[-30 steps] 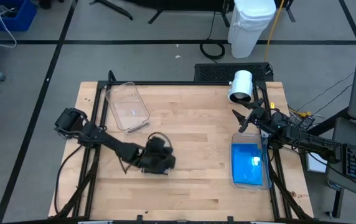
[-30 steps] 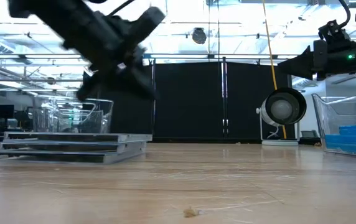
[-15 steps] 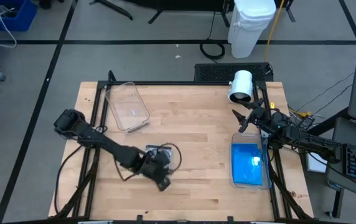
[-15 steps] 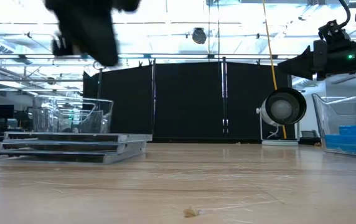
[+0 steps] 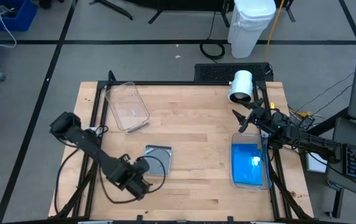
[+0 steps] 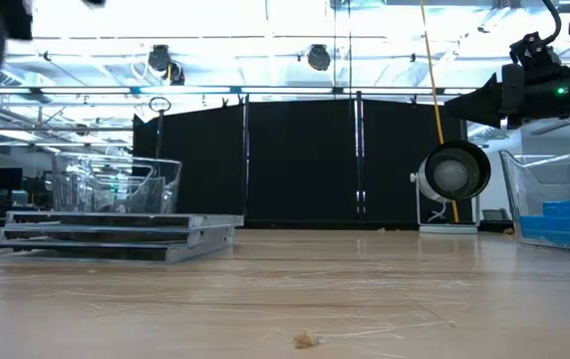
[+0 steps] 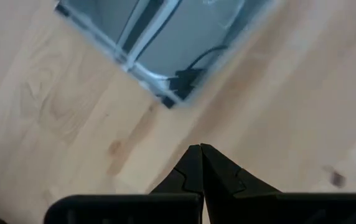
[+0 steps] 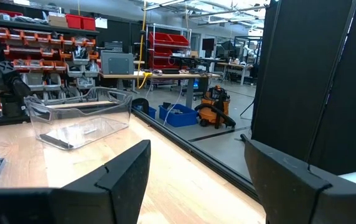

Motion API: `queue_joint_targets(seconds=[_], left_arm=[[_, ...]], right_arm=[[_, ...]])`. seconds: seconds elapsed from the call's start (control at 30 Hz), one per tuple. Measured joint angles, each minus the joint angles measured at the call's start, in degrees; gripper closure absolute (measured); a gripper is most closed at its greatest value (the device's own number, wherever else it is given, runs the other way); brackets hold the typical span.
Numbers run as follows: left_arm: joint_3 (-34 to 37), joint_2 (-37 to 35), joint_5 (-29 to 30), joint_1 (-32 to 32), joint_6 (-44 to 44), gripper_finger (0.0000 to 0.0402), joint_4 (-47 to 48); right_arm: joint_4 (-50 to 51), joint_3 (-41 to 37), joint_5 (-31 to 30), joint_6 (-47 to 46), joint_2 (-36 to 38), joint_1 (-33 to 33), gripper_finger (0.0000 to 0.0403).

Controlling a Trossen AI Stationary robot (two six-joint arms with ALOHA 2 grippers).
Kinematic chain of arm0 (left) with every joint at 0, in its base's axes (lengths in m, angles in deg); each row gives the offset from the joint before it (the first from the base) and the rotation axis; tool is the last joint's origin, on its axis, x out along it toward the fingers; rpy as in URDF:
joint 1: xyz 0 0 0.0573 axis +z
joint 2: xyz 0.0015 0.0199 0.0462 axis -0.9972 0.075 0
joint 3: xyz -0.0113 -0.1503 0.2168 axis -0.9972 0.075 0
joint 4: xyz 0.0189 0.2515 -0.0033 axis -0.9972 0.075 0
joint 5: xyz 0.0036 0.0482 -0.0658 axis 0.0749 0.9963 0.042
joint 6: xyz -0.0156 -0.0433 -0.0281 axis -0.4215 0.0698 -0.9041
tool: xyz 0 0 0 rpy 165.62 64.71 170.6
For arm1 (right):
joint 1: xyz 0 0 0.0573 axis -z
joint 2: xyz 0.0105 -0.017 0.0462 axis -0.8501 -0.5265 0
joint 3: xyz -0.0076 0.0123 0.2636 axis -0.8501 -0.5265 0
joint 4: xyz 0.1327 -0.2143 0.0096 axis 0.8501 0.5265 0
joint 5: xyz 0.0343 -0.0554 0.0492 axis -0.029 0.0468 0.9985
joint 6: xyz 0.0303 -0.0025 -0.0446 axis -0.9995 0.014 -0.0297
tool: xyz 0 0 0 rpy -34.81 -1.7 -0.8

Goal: Pick & place jewel cases by type
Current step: Adjust the black disc cases

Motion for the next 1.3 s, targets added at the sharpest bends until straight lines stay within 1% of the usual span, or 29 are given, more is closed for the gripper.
queue_joint_targets(seconds=[0.1, 0.23, 0.37, 0.47, 0.63, 0.8, 0.97, 1.07, 1.2, 1.3], left_arm=[[4.28, 0.01, -0.85, 1.46, -0.41, 0.0398, -3.05], [10.09, 0.02, -1.29, 3.52, -3.33, 0.0393, -9.66], [14.98, 0.02, -7.96, 5.35, -4.88, 0.0399, -16.25], [17.38, 0.04, -9.14, 5.61, -8.60, 0.0394, -17.59], [19.05, 0.04, -8.99, 5.69, -11.73, 0.0397, -17.72], [19.07, 0.04, -5.97, 6.53, -13.49, 0.0392, -20.06], [19.07, 0.04, -2.70, 7.65, -8.95, 0.0398, -30.99], [19.07, 0.04, 2.64, 8.54, -3.71, 0.0392, -40.52], [19.06, 0.04, 12.55, 10.14, 6.95, 0.0397, -53.54], [19.05, 0.04, 19.32, 11.49, 12.17, 0.0394, -59.46]], right_arm=[[0.00, -0.02, 0.01, 0.00, 0.00, -0.01, 0.0151], [0.00, 0.00, -0.01, 0.00, 0.00, 0.00, 0.0151], [0.00, 0.00, 0.01, 0.00, 0.00, 0.01, 0.0151], [0.00, -0.01, 0.01, 0.00, 0.00, -0.01, 0.0151], [0.00, 0.00, 0.01, 0.00, 0.00, 0.01, 0.0151], [0.00, -0.01, -0.01, 0.00, 0.00, 0.01, 0.0151], [0.00, 0.00, 0.01, 0.00, 0.00, 0.01, 0.0151], [0.00, 0.00, 0.01, 0.00, 0.00, -0.01, 0.0151], [0.00, -0.01, 0.01, 0.00, 0.00, 0.00, 0.0151], [0.00, 0.00, 0.01, 0.00, 0.00, -0.01, 0.0151]])
